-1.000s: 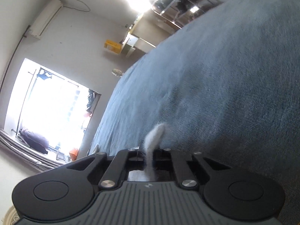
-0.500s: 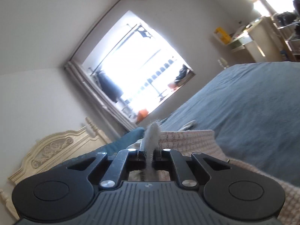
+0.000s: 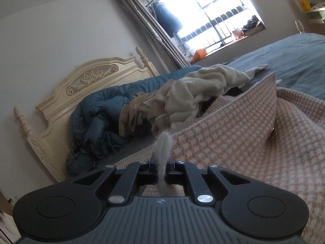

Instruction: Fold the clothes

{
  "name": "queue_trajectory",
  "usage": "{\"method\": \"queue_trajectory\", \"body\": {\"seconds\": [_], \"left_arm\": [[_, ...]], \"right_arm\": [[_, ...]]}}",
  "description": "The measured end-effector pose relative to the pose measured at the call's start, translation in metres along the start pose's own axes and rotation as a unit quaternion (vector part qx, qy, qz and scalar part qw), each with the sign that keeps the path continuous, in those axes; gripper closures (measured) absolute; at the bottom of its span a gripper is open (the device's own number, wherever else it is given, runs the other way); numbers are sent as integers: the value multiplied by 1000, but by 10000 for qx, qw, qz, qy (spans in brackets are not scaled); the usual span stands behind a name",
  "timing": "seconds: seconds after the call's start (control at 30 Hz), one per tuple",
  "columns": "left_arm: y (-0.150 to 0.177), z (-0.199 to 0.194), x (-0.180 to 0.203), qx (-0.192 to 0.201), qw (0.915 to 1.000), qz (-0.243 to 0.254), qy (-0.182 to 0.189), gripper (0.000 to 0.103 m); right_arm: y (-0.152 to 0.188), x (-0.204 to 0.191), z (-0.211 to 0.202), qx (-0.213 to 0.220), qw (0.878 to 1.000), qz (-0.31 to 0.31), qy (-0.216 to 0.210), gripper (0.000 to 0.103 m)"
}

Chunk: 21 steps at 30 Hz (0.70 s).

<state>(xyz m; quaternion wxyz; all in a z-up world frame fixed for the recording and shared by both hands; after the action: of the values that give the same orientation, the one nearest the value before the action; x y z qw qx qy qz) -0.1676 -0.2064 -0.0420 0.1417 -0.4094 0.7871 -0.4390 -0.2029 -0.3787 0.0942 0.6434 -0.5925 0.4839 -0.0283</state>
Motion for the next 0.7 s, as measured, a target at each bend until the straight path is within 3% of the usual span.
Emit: {"method": "queue_trajectory", "body": {"seconds": [0.3,0.7], "left_arm": [[-6,-33,-39,-6,9965,-807,238,15],[-36,-29,-47,194,9966,-800,-86,15]], "right_arm": [[64,18,8,-664,9960,-257,538,97],[121,3,16,-1535,9767,-1376,606,96]]}}
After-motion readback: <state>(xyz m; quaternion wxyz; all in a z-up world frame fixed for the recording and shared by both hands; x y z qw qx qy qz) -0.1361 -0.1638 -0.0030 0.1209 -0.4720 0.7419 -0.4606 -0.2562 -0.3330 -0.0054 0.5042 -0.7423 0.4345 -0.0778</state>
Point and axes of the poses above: each gripper's, at about its wrist camera, not at the fingertips, and z roughly the way its jaws point, x to its right, y to its underside, the point moved 7 cm from there along z, roughly the way its jaws point, and after that the axes turned 10 degrees about -y, right-handed, at the moved point
